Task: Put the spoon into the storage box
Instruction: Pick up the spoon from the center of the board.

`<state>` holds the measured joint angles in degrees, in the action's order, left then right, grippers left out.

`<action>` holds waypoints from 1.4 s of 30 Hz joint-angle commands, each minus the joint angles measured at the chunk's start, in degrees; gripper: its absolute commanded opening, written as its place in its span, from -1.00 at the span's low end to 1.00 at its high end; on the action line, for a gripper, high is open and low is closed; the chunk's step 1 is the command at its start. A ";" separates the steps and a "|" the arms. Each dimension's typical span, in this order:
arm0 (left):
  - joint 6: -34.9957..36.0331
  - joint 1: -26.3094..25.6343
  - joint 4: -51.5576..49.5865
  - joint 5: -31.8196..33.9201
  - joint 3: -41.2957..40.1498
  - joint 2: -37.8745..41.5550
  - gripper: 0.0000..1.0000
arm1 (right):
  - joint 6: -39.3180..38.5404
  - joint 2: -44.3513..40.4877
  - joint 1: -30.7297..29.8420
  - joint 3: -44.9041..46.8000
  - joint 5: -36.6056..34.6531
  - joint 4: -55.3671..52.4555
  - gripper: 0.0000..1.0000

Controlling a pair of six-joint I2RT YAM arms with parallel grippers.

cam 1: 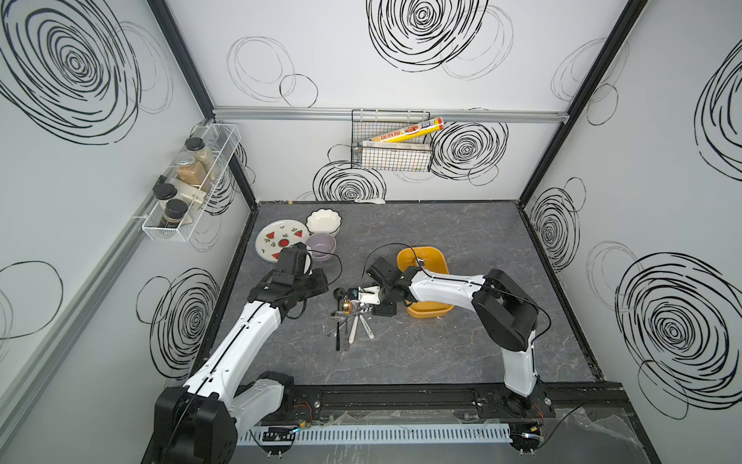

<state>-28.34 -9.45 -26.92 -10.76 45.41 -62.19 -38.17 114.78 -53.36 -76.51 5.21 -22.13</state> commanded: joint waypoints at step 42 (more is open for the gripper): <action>-2.84 0.40 -0.77 13.55 -1.02 11.18 0.41 | 31.43 -22.57 7.20 7.10 1.96 0.46 -0.87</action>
<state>-30.98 -9.32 -28.34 -0.23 44.69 -52.97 -15.77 96.42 -49.74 -71.79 7.94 -23.11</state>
